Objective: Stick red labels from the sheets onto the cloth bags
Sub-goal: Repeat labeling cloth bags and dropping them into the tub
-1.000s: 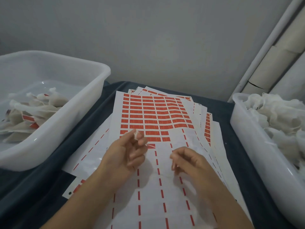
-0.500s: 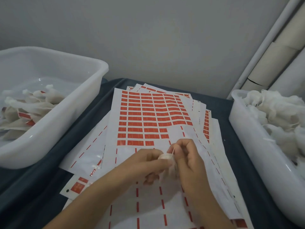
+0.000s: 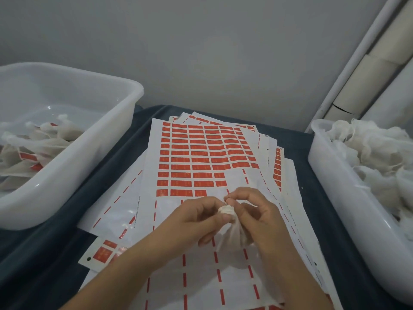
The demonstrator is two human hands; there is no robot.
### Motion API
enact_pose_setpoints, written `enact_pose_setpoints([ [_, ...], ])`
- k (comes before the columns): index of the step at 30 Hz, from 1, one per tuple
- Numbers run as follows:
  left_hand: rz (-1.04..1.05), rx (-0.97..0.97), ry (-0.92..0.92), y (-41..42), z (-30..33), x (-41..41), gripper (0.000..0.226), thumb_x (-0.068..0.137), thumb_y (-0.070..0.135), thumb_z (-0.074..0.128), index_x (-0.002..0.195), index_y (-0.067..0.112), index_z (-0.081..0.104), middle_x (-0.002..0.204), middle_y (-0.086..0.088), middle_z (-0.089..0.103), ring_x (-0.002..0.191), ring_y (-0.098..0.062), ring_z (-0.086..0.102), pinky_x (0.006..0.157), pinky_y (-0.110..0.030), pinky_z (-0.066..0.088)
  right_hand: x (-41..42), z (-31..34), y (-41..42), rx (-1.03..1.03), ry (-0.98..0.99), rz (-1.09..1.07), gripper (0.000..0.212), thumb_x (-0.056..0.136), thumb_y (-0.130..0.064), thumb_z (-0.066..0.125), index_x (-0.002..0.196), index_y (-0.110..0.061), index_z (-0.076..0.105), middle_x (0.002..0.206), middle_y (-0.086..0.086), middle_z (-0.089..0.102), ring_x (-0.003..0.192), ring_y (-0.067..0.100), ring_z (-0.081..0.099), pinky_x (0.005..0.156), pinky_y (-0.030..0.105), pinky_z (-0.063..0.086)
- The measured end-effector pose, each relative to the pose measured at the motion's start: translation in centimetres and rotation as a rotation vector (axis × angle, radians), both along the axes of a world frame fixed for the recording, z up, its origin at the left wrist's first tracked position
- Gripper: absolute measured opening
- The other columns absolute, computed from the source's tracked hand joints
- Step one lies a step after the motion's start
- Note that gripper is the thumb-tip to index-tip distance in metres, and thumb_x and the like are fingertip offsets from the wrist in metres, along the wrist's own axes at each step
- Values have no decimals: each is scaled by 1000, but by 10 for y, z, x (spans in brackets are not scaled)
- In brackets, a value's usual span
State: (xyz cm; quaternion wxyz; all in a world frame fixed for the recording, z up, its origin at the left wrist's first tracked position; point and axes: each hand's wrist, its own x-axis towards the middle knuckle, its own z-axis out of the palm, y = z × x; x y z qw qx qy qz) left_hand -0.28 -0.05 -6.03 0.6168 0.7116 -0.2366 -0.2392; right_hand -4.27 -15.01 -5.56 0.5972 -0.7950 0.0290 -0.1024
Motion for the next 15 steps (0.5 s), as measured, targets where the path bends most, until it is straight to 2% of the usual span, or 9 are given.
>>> enact_pose_setpoints([
  [3, 20, 3, 8, -1, 0, -1, 20, 70, 48, 58, 78, 30, 64, 57, 12, 58, 49, -3, 50, 55, -13, 46, 0, -2, 0, -66, -29, 29, 8, 79, -33, 54, 86, -35, 58, 91, -15, 62, 86, -7, 60, 65, 5, 48],
  [6, 36, -13, 44, 0, 1, -1, 23, 69, 48, 59, 77, 27, 66, 55, 10, 57, 47, -3, 49, 55, -13, 46, 1, -5, -2, -154, -53, 57, 18, 89, -19, 53, 87, -37, 56, 91, -18, 61, 90, -9, 57, 71, 4, 46],
  [9, 66, -46, 95, 1, 3, 1, 21, 67, 47, 61, 68, 28, 68, 54, 5, 57, 46, -6, 49, 53, -14, 45, -1, -4, -2, -190, -88, 95, 12, 86, -30, 47, 92, -36, 56, 96, -16, 61, 96, -4, 56, 78, 5, 45],
  [11, 87, -64, 133, 1, 4, 2, 22, 65, 46, 61, 68, 25, 69, 55, 4, 58, 45, -7, 49, 50, -14, 44, -2, -3, -3, -170, -96, 132, 19, 82, -36, 45, 95, -33, 58, 98, -15, 63, 97, -2, 57, 81, 7, 45],
  [13, 100, -75, 152, 2, 4, 3, 27, 64, 45, 61, 72, 20, 69, 55, 3, 58, 44, -6, 48, 49, -13, 42, -2, -2, -3, -146, -86, 162, 20, 81, -39, 48, 96, -34, 60, 97, -17, 65, 98, 0, 58, 81, 7, 45],
  [15, 111, -71, 151, 2, 4, 3, 29, 64, 44, 60, 74, 18, 69, 53, 2, 58, 42, -6, 48, 48, -13, 42, -2, -1, -3, -206, -75, 163, 20, 77, -45, 53, 95, -38, 59, 96, -21, 64, 97, -1, 58, 81, 8, 45],
])
